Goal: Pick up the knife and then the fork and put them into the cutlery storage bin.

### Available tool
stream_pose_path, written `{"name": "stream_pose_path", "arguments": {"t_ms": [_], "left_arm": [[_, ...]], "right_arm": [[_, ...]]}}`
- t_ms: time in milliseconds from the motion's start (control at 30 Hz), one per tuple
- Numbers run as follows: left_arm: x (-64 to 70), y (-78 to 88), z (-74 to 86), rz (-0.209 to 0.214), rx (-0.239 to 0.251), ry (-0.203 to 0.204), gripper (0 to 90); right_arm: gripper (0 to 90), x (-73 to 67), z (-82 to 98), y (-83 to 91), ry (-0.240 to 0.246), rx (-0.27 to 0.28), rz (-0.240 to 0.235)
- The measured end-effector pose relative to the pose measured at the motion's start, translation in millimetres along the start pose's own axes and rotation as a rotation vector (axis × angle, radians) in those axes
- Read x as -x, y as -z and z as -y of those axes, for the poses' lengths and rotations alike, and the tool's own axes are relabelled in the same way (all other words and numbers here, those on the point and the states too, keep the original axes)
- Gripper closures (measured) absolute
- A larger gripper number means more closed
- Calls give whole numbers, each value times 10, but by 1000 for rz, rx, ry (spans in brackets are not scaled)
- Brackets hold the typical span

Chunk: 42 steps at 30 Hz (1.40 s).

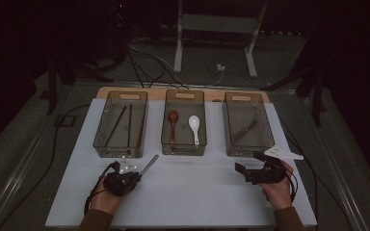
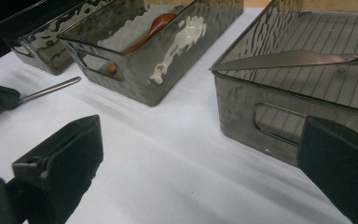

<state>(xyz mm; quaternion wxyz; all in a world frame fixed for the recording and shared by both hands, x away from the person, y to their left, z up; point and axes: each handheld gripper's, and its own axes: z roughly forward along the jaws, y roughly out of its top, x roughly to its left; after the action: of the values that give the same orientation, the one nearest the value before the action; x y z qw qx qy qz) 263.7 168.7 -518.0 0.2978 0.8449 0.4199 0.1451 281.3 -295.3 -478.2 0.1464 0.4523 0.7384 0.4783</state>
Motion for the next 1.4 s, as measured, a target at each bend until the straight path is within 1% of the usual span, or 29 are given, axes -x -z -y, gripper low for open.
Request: {"name": "stream_pose_path", "arguments": {"t_ms": [100, 267, 400, 467, 600, 667, 733, 800, 833, 900, 933, 967, 1100, 1167, 1233, 1267, 1333, 1400], "left_arm": [[8, 0, 1, -6, 2, -10, 864], [-13, 11, 21, 8, 19, 23, 868], [-8, 31, 31, 7, 18, 24, 870], [-7, 49, 39, 1, 28, 30, 870], [-4, 100, 32, 4, 47, 39, 870], [-1, 117, 28, 0, 54, 38, 871], [10, 130, 25, 3, 58, 36, 871], [14, 141, 24, 15, 63, 45, 871], [23, 152, 24, 13, 69, 44, 871], [35, 167, 22, 19, 75, 43, 870], [47, 174, 19, 16, 79, 44, 871], [54, 178, 11, 26, 78, 41, 870], [90, 196, -5, 26, 91, 34, 871], [111, 209, -19, 35, 98, 33, 871], [142, 225, -35, 39, 103, 25, 870], [158, 230, -47, 50, 103, 24, 870], [200, 250, -75, 57, 114, 13, 870], [240, 272, -108, 61, 128, 6, 871]], "right_arm": [[7, -3, 0, -2, 1, -1, 1], [7, -1, 0, -1, -1, 0, 0], [8, 8, 1, 2, -3, 3, 2], [7, 4, 1, 1, -2, 2, -1], [8, -14, 3, -17, 2, -2, -5], [7, -24, 4, -30, 3, -6, -6], [7, -36, 6, -42, 6, -9, -10], [7, -53, 7, -57, 9, -11, -15], [7, -63, 7, -64, 9, -12, -19], [7, -105, 1, -91, 11, -17, -30], [7, -126, -2, -105, 14, -19, -36], [7, -159, -7, -126, 20, -24, -42], [8, -335, -30, -234, 55, -43, -82], [7, -426, -33, -296, 69, -54, -104], [7, -508, -31, -359, 74, -66, -125], [7, -538, -31, -383, 80, -72, -130], [7, -623, -33, -447, 92, -82, -148], [7, -675, -43, -484, 100, -86, -159]]}}
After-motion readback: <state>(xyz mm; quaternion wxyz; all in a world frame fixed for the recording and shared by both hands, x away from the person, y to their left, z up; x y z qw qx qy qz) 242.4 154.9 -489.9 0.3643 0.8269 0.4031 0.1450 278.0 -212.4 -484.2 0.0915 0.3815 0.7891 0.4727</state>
